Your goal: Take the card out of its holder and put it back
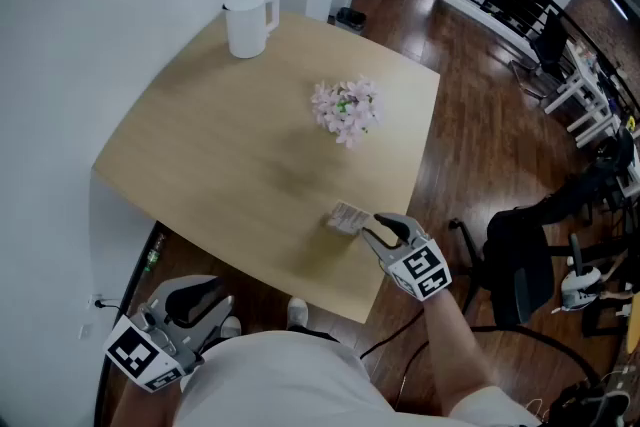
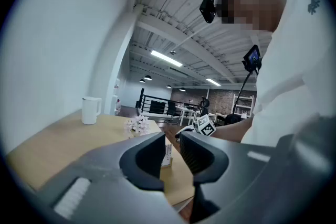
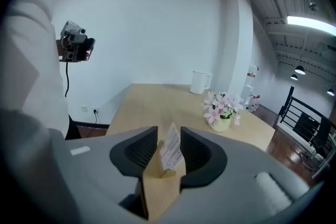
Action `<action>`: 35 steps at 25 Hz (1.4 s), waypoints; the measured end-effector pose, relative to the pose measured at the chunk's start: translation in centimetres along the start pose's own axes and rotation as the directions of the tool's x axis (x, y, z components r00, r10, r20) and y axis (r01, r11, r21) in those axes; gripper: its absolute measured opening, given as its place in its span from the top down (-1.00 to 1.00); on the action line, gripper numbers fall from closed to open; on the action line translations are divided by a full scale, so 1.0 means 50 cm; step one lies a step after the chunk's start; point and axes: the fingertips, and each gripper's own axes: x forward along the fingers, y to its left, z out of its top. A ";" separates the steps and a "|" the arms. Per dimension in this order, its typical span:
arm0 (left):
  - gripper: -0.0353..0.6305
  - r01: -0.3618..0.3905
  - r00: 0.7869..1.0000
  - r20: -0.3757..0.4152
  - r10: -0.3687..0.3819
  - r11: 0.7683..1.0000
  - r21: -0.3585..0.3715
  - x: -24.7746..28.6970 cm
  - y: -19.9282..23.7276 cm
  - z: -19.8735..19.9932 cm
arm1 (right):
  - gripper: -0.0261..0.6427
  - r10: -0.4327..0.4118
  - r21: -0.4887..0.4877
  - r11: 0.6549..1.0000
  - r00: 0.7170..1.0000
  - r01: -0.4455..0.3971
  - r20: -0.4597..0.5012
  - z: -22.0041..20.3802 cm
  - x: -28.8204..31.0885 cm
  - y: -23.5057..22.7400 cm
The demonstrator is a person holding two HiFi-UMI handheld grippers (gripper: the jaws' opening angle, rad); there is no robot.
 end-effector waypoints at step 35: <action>0.62 -0.188 0.982 -0.031 0.186 0.977 -0.099 0.034 0.052 -0.016 | 0.86 0.354 0.086 0.933 0.935 -0.350 -0.039 -0.049 0.129 -0.042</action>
